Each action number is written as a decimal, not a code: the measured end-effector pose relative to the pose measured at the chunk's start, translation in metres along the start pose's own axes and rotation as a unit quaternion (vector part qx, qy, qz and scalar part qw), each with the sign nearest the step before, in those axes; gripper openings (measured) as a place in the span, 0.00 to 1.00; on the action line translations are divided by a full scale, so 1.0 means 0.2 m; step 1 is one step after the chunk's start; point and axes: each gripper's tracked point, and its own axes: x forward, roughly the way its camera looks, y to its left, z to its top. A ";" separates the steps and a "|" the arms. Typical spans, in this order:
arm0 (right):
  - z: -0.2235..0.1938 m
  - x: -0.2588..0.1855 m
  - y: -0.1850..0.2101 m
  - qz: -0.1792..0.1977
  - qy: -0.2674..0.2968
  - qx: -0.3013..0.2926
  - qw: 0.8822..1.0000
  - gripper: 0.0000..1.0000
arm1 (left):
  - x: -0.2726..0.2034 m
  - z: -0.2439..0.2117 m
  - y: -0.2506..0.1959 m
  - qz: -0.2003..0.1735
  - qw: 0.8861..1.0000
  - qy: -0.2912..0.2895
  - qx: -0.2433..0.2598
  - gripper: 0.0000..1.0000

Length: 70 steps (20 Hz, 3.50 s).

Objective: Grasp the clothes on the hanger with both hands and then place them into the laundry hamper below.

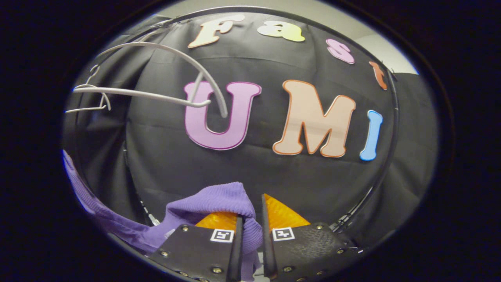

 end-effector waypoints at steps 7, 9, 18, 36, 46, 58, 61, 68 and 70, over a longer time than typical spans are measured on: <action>-0.20 -0.10 0.24 0.076 0.046 0.011 0.996 0.22 | 0.14 -0.19 -0.32 -0.079 0.995 0.051 -0.034 0.01; -0.29 -0.12 0.28 0.087 0.068 0.012 0.994 0.22 | 0.16 -0.29 -0.38 -0.096 0.992 0.072 -0.038 0.02; -0.81 -0.13 0.35 0.104 0.188 0.014 0.977 0.22 | 0.24 -0.83 -0.59 -0.141 0.970 0.192 -0.047 0.02; -1.31 -0.13 0.28 0.090 0.278 -0.010 0.956 0.04 | 0.25 -1.59 -0.86 -0.160 0.927 0.332 -0.064 0.33; -1.04 -0.26 0.16 0.083 0.245 0.004 0.966 0.04 | 0.08 -1.34 -0.81 -0.153 0.939 0.302 -0.052 0.33; -0.66 -0.72 -0.13 0.091 0.151 0.032 0.984 0.04 | -0.37 -0.75 -0.97 -0.136 0.972 0.183 -0.059 0.33; -0.54 -0.91 -0.25 0.096 0.112 0.029 0.989 0.04 | -0.56 -0.57 -1.05 -0.134 0.977 0.151 -0.067 0.33; -0.23 -1.35 -0.44 0.103 0.025 0.038 0.994 0.04 | -1.02 -0.21 -1.12 -0.124 0.987 0.065 -0.073 0.33; -0.14 -1.54 -0.53 0.102 0.003 0.047 0.994 0.04 | -1.14 -0.07 -1.11 -0.116 0.990 0.037 -0.074 0.33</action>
